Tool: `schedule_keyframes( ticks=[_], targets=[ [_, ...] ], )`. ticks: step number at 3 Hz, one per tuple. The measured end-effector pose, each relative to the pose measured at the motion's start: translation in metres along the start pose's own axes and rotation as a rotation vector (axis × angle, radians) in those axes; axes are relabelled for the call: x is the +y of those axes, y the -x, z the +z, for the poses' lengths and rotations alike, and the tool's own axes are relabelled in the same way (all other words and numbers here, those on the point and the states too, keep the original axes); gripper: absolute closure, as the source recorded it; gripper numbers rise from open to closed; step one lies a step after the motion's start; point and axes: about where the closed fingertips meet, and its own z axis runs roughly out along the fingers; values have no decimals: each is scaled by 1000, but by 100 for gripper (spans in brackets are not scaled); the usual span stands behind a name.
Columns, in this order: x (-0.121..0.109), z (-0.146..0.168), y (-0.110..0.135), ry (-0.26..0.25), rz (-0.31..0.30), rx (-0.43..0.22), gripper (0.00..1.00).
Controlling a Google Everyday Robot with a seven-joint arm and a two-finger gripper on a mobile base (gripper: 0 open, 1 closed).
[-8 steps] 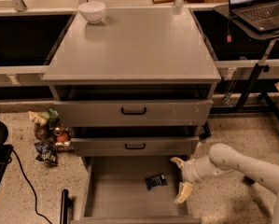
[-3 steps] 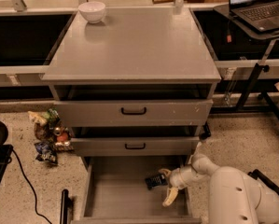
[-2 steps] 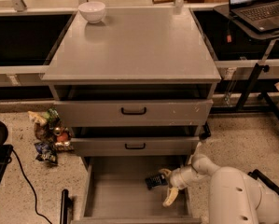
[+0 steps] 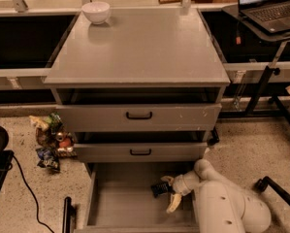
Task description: Pick rxbar blueberry from bottom drawer and place on counter
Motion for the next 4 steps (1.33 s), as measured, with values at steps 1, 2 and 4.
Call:
schedule_keyframes(
  ticks=[1,2,4],
  targets=[
    [-8,7,-5,25,4,-43,0],
    [-36,-6,0,-18,-40,-55,0],
    [-39,-5,1,-30,-24,-34,0]
  ],
)
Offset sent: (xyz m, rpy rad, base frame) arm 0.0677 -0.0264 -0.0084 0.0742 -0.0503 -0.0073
